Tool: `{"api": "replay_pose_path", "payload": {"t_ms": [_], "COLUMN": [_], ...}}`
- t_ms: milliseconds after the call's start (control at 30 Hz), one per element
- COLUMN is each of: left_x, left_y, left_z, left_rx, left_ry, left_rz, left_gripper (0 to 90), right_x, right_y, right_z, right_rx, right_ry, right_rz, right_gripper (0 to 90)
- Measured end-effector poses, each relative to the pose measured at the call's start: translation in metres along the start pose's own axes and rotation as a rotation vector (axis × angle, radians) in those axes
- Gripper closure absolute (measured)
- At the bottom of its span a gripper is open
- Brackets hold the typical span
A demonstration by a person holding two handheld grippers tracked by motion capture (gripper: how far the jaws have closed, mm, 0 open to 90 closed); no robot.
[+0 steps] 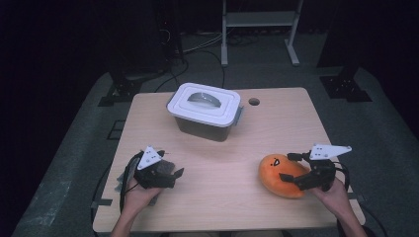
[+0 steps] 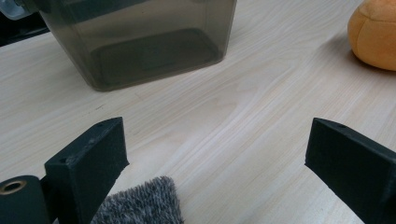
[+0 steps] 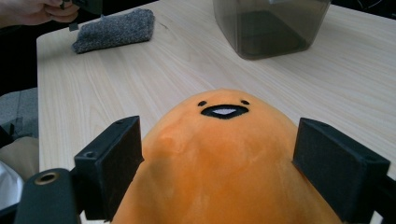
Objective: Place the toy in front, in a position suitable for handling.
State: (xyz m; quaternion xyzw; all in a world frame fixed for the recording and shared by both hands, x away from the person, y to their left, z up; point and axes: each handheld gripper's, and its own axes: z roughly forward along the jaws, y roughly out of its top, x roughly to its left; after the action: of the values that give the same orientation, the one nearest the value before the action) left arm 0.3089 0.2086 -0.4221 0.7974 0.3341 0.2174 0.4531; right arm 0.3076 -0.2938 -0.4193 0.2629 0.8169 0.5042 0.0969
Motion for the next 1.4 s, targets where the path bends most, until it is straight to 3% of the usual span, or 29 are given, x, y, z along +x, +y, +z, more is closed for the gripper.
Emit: {"api": "replay_pose_path", "payload": {"t_ms": [567,700,833,1067,1400], "left_x": [-0.001,-0.001,0.000,0.000,0.004], "left_y": [-0.001,-0.002,-0.002,-0.002,-0.002], "left_z": [0.002,0.000,-0.002,-0.003,-0.010], "left_rx": [0.006,0.012,0.009,0.008,-0.003], "left_ry": [-0.006,-0.005,-0.002,-0.007,-0.008], "left_rz": [0.004,0.013,0.005,0.006,0.008], "left_gripper": [4.7,4.7,4.7,5.7,9.9], "right_x": [0.002,0.006,0.011,0.011,0.004], "right_y": [-0.003,-0.004,-0.003,-0.003,0.008], "right_z": [0.007,0.013,0.020,0.017,0.012], "right_rx": [0.054,0.098,0.148,0.167,0.148], "right_ry": [-0.020,-0.010,-0.019,-0.007,0.003], "right_rz": [-0.024,-0.048,-0.051,-0.049,-0.022], "right_gripper": [17.5,24.9,39.9,63.2,72.5]}}
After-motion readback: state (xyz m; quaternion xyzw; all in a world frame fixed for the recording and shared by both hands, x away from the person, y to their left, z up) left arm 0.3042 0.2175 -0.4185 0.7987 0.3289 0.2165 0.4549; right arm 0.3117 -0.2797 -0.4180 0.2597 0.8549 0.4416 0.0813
